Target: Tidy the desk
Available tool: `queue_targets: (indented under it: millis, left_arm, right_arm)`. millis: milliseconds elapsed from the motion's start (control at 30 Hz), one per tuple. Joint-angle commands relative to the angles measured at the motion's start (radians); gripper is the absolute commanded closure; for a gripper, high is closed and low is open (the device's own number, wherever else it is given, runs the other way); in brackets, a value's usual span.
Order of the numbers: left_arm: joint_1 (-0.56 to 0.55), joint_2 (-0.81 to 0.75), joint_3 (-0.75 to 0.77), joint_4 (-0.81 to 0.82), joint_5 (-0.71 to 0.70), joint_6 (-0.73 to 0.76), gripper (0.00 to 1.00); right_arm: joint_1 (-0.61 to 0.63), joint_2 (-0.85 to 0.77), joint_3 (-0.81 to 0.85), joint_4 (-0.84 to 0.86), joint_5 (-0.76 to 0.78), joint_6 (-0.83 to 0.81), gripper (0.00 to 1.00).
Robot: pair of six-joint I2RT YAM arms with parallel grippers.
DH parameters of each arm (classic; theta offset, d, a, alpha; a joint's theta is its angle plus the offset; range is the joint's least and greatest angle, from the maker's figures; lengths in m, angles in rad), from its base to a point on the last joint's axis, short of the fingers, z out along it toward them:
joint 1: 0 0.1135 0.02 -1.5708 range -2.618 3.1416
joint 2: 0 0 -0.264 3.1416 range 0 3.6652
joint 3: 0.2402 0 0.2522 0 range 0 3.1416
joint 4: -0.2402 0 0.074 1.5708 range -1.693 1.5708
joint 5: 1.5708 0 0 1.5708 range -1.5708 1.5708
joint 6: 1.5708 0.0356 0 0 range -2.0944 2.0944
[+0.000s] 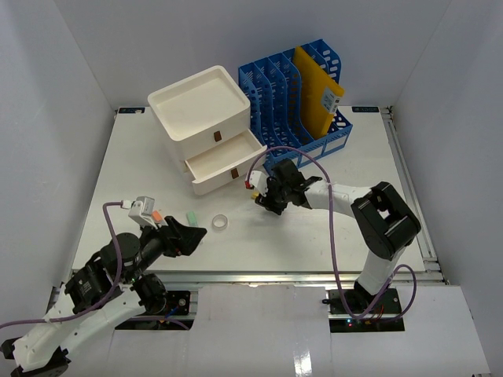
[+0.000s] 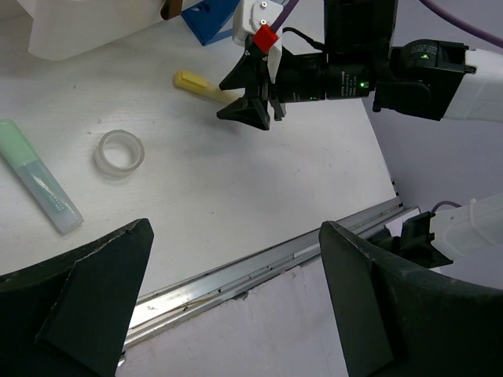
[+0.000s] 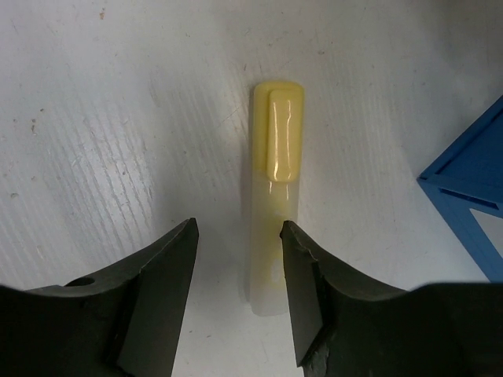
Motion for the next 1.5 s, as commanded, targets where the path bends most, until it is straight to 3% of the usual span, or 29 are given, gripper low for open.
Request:
queue_targets:
  millis: [0,267,433,733,1300,1467]
  left_arm:
    - [0.0,0.018,-0.003,0.005,0.016,0.014,0.02]
    - [-0.002,0.008,-0.009,0.012,0.022,0.019,0.02]
    - [0.0,0.008,-0.01,0.015,0.026,0.019,0.02]
    - [-0.002,-0.004,-0.01,0.019,0.03,0.019,0.02]
    - [-0.002,0.002,-0.013,0.021,0.033,0.019,0.02]
    - [-0.001,0.011,-0.013,0.02,0.033,0.02,0.02]
  right_arm:
    - [-0.003,-0.056,-0.016,-0.005,-0.062,-0.025,0.45]
    - [-0.003,-0.19,-0.014,-0.032,-0.136,-0.084,0.36]
    - [-0.008,-0.127,0.003,-0.029,-0.084,-0.082,0.25]
    - [-0.065,-0.006,0.066,-0.03,-0.109,-0.039,0.24]
    - [-0.085,0.068,0.053,-0.063,-0.174,-0.044,0.58]
    - [-0.085,0.058,0.042,-0.086,-0.155,-0.07,0.79]
